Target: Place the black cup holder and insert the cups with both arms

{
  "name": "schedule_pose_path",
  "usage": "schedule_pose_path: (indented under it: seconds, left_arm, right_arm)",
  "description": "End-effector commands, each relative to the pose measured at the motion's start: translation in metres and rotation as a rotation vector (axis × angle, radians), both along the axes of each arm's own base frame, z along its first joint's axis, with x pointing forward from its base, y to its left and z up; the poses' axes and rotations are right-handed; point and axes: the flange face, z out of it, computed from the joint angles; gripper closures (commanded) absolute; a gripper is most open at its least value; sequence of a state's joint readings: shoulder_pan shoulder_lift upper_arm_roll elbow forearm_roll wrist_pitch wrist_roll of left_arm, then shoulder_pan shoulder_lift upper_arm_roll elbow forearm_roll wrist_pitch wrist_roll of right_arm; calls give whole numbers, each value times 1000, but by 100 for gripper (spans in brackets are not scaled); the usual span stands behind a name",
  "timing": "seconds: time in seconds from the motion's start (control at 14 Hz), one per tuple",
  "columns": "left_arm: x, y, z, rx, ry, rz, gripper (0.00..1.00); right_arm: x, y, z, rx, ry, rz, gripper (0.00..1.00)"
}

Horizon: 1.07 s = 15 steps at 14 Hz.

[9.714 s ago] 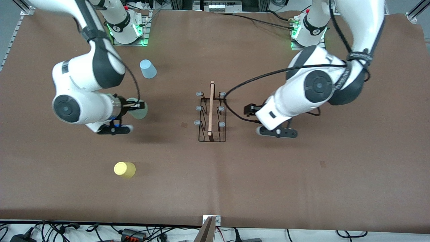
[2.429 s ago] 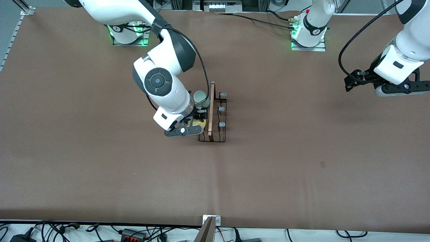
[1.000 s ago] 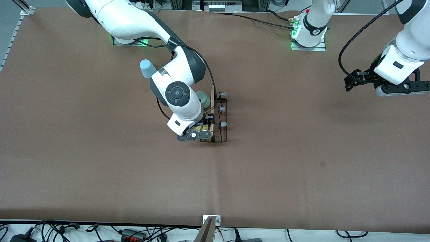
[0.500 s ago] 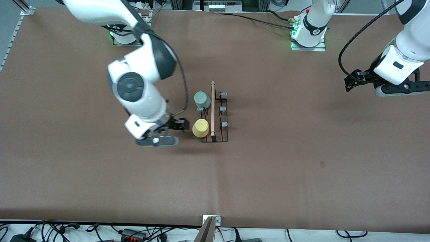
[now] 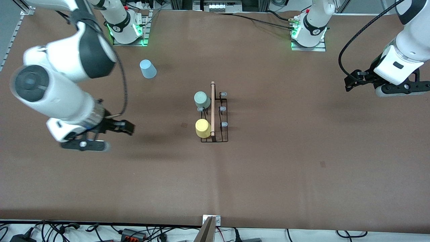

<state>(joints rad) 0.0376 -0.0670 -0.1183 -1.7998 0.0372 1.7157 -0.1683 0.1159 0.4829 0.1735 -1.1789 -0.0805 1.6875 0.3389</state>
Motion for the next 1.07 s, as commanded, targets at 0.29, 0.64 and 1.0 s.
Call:
schedule_pose_path:
  seconds: [0.29, 0.64, 1.0]
  left_arm:
    - [3, 2, 5, -8, 7, -18, 0]
    - [3, 2, 5, -8, 7, -18, 0]
    - [5, 5, 3, -9, 11, -32, 0]
  right_arm:
    - [-35, -148, 55, -61, 10, 23, 0]
    - [-69, -182, 68, -23, 79, 10, 0]
    - [-128, -178, 53, -35, 10, 54, 0]
